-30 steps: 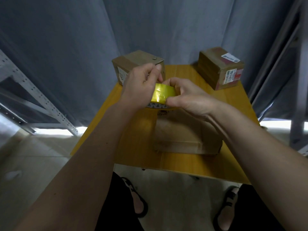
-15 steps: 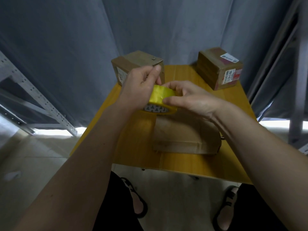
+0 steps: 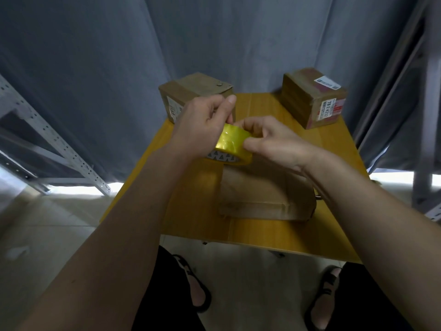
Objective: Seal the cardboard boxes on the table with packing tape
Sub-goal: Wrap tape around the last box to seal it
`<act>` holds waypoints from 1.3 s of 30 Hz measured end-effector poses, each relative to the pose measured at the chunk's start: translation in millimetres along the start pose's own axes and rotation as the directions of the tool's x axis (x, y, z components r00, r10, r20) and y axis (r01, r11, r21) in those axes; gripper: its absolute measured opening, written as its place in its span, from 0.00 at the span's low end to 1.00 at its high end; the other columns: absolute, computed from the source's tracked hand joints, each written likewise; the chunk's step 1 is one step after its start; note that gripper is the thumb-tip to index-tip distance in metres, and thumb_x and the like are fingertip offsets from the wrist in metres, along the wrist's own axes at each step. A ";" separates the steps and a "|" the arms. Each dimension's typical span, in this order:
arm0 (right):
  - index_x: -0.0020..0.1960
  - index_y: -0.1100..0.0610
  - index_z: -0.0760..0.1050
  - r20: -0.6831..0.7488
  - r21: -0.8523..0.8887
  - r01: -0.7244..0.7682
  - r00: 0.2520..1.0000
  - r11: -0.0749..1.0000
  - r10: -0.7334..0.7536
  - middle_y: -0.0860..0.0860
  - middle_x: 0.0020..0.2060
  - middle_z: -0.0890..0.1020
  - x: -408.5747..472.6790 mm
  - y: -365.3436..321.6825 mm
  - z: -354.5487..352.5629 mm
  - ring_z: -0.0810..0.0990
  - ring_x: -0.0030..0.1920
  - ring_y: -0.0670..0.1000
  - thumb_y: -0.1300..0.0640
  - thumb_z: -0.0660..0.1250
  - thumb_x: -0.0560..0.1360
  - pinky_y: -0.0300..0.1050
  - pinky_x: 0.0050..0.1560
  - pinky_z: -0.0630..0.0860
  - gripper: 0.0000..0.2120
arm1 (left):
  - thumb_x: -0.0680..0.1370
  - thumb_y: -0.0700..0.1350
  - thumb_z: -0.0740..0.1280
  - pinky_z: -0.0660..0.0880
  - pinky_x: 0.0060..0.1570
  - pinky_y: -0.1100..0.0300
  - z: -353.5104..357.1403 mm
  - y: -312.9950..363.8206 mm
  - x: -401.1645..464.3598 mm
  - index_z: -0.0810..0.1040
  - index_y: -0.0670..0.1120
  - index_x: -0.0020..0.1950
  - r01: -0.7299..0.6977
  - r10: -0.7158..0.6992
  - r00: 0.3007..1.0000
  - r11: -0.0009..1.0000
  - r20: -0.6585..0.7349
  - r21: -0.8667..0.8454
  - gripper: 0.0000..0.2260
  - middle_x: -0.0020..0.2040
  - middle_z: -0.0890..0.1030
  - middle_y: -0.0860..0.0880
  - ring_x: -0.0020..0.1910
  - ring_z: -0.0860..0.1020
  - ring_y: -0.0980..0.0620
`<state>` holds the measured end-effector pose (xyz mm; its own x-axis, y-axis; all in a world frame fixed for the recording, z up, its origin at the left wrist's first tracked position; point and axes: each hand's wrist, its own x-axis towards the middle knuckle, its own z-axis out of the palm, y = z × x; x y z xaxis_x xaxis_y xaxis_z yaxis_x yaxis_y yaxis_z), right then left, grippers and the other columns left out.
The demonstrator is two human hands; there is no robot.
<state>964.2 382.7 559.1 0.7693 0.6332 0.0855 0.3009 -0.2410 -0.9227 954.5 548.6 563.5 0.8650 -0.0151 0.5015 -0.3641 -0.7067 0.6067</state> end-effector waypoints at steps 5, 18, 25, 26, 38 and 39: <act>0.51 0.62 0.78 -0.040 0.081 0.003 0.999 0.997 0.000 0.62 0.46 0.82 3.2 0.2 2.7 0.80 0.44 0.53 0.58 0.74 0.70 0.50 0.49 0.77 0.13 | 0.79 0.58 0.55 0.73 0.37 0.44 0.4 2.2 2.3 0.76 0.48 0.34 -0.007 0.007 1.000 1.000 0.001 0.012 0.21 0.30 0.76 0.46 0.32 0.74 0.47; 0.60 0.65 0.75 0.186 0.308 -0.066 0.982 0.949 0.008 0.56 0.48 0.82 -1.3 11.6 -21.0 0.81 0.48 0.50 0.62 0.65 0.74 0.41 0.52 0.78 0.14 | 0.80 0.54 0.58 0.68 0.33 0.52 -1.6 6.3 8.7 0.78 0.42 0.35 -0.041 0.042 0.996 0.999 0.077 -0.019 0.21 0.28 0.74 0.47 0.28 0.70 0.54; 0.49 0.59 0.75 0.047 0.237 -0.057 0.998 0.970 0.047 0.55 0.42 0.83 2.3 12.9 -23.0 0.82 0.42 0.51 0.64 0.74 0.62 0.45 0.50 0.79 0.17 | 0.80 0.47 0.63 0.75 0.47 0.50 6.7 7.1 10.3 0.79 0.43 0.42 -0.031 0.030 0.966 1.000 -0.256 -0.003 0.11 0.40 0.78 0.51 0.43 0.78 0.49; 0.47 0.59 0.74 -0.069 0.317 -0.034 0.996 0.948 0.059 0.54 0.38 0.82 4.3 14.8 -18.6 0.81 0.40 0.50 0.66 0.74 0.63 0.45 0.47 0.78 0.15 | 0.79 0.45 0.63 0.74 0.50 0.55 9.2 7.7 7.1 0.79 0.42 0.45 -0.047 0.056 0.943 0.998 -0.327 0.035 0.09 0.44 0.78 0.51 0.46 0.77 0.49; 0.45 0.53 0.70 -0.485 0.203 0.043 0.872 0.978 0.062 0.56 0.43 0.84 10.1 24.0 3.4 0.83 0.43 0.56 0.62 0.76 0.69 0.60 0.50 0.80 0.16 | 0.74 0.38 0.72 0.78 0.45 0.62 41.1 15.8 -26.5 0.84 0.37 0.53 -0.081 0.095 0.912 0.995 -0.400 0.052 0.09 0.47 0.83 0.43 0.44 0.81 0.51; 0.45 0.52 0.69 -0.491 0.192 0.040 0.869 0.981 0.061 0.56 0.43 0.84 9.9 24.8 4.9 0.83 0.44 0.56 0.62 0.76 0.69 0.62 0.50 0.79 0.16 | 0.74 0.39 0.72 0.79 0.43 0.59 41.0 15.9 -26.8 0.84 0.38 0.51 -0.070 0.091 0.907 0.995 -0.411 0.065 0.08 0.46 0.84 0.44 0.43 0.81 0.50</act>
<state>976.5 386.6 535.2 0.9635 0.1749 0.2028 0.2176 -0.0696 -0.9736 939.7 508.7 534.4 0.6100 0.2126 0.7633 -0.4005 -0.7485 0.5285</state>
